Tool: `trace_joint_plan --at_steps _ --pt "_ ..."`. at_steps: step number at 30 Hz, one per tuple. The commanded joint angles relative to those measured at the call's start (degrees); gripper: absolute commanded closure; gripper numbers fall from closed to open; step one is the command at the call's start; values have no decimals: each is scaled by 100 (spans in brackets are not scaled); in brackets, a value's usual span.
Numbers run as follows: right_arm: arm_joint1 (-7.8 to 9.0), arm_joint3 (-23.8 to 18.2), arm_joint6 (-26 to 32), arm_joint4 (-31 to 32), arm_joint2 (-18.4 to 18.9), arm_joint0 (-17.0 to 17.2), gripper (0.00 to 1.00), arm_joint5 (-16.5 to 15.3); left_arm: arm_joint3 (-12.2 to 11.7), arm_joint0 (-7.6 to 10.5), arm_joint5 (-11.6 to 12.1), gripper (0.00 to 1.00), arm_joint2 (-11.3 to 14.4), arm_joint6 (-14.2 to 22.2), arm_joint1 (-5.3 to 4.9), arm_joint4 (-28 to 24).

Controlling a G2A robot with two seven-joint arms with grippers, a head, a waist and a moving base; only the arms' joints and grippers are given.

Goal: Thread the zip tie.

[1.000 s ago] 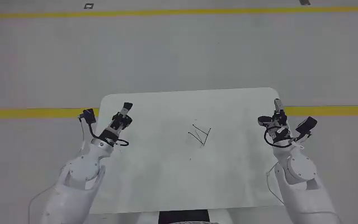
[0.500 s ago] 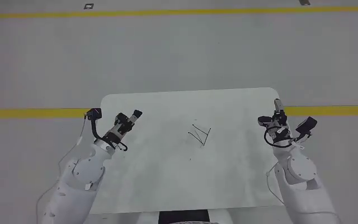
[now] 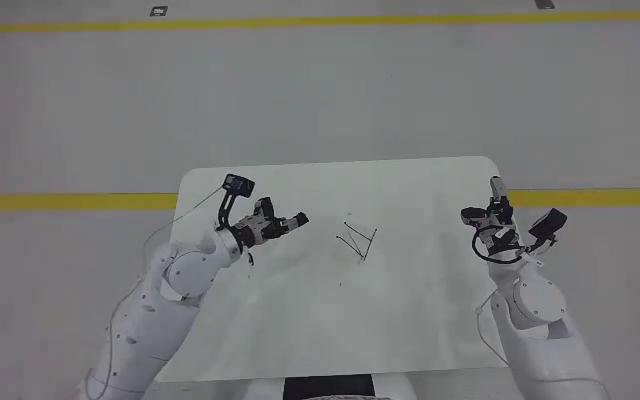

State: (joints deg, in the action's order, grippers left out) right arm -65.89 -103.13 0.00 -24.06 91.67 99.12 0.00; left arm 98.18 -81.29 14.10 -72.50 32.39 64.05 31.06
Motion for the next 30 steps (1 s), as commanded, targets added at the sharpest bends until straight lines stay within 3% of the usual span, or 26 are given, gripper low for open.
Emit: trace_joint_plan --at_steps 1,5,7,9,12,15,17,18,30 --pt "0 0 0 0 0 0 0 0 7 -9 1 0 -9 -10 0 -12" --pt "0 0 0 0 0 0 0 0 7 -9 1 0 -9 -10 0 -12" --pt "0 0 0 0 0 0 0 0 64 72 78 0 102 171 -7 259" --pt "0 0 0 0 0 0 0 0 10 360 69 0 359 404 6 671" --pt "0 0 0 0 0 0 0 0 -155 718 100 0 669 597 44 850" --pt "0 0 0 0 0 0 0 0 -504 1157 47 0 1009 939 91 1079" --pt "0 0 0 0 0 0 0 0 -847 1417 -173 0 1226 1097 147 1024" --pt "0 0 0 0 0 0 0 0 -908 1486 -245 0 1276 1100 163 1019" --pt "0 0 0 0 0 0 0 0 -854 1511 -180 0 1305 1072 162 1129"
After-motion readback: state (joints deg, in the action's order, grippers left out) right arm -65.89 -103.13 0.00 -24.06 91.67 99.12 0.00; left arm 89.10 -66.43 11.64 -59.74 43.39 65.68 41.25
